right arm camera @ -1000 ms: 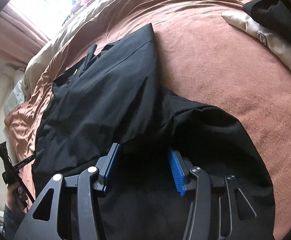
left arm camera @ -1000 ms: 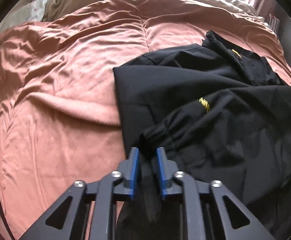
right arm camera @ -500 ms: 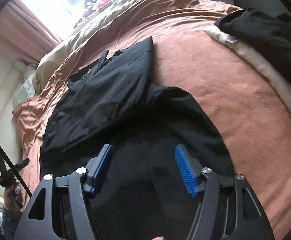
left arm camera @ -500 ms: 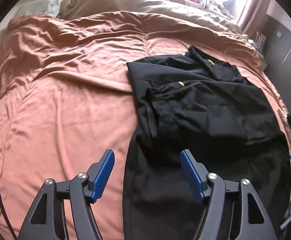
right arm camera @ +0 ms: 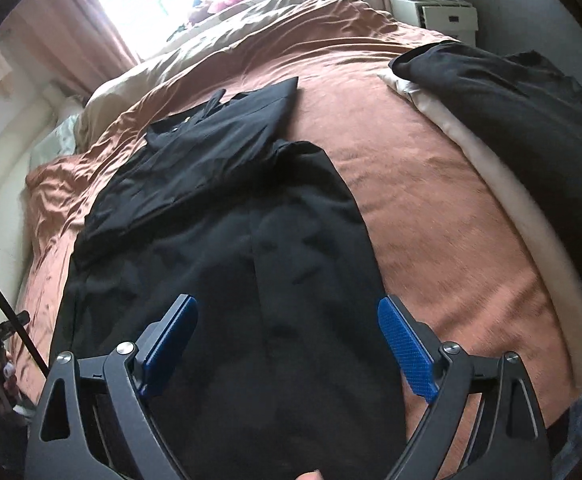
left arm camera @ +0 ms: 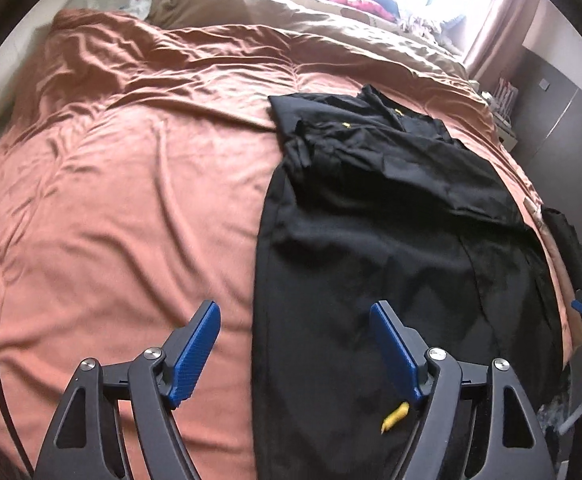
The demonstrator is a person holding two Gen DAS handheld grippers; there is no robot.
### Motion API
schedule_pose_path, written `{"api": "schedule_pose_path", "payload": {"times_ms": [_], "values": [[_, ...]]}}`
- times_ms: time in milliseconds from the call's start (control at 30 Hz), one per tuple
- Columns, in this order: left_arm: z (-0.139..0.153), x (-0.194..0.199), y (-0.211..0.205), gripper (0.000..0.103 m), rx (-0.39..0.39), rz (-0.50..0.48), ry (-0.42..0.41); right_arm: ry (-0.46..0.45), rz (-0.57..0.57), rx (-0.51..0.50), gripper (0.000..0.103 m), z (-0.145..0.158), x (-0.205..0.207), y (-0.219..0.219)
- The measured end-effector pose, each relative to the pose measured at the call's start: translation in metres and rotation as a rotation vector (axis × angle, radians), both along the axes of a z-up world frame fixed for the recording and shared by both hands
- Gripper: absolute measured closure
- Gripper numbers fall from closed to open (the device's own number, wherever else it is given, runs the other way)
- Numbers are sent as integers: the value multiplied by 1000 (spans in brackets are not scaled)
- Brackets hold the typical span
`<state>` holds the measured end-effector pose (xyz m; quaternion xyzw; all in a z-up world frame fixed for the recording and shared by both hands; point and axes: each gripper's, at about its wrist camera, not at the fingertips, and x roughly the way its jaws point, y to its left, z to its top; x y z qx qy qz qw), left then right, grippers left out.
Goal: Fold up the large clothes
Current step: 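Grasp the end of the folded black jacket with both grippers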
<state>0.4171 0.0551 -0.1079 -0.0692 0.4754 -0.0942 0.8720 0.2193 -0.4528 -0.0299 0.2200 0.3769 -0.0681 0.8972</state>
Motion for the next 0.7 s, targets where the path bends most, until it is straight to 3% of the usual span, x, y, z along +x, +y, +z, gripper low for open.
{"api": "schedule_pose_path", "payload": {"times_ms": [300,433,600,700], "values": [[-21,-65,16,25,-55,10,13,-20,15,3,12,-17,-55,-11],[-34,-90,22,28,-85,24,9,-45,36,48,13,-31,-73,-19],[-59,-112,26,52,-129,35,67,-52,44,153,23,-54,-94,-30],[-70,-124,31,59,-184,50,89,-59,51,237,29,-69,-105,-35]]}}
